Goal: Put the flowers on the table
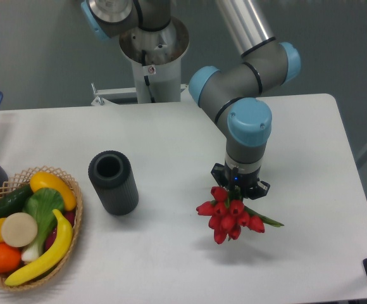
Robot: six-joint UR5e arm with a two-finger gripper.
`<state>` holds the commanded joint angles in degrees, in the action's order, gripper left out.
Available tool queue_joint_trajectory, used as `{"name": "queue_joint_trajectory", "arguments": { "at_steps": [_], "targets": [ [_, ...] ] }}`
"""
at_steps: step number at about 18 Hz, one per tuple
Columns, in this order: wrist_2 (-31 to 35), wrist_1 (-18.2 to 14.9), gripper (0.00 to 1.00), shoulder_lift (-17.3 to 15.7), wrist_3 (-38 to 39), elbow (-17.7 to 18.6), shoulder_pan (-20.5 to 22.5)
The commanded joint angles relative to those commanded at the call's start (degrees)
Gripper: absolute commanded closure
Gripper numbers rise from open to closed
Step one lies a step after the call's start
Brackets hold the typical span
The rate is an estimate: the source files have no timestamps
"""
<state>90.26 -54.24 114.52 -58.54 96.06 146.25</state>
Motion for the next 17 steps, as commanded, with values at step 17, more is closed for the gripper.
{"name": "queue_joint_trajectory", "arguments": {
  "at_steps": [17],
  "targets": [
    [0.09, 5.81, 0.00, -5.10, -6.23, 5.80, 1.85]
  ]
}}
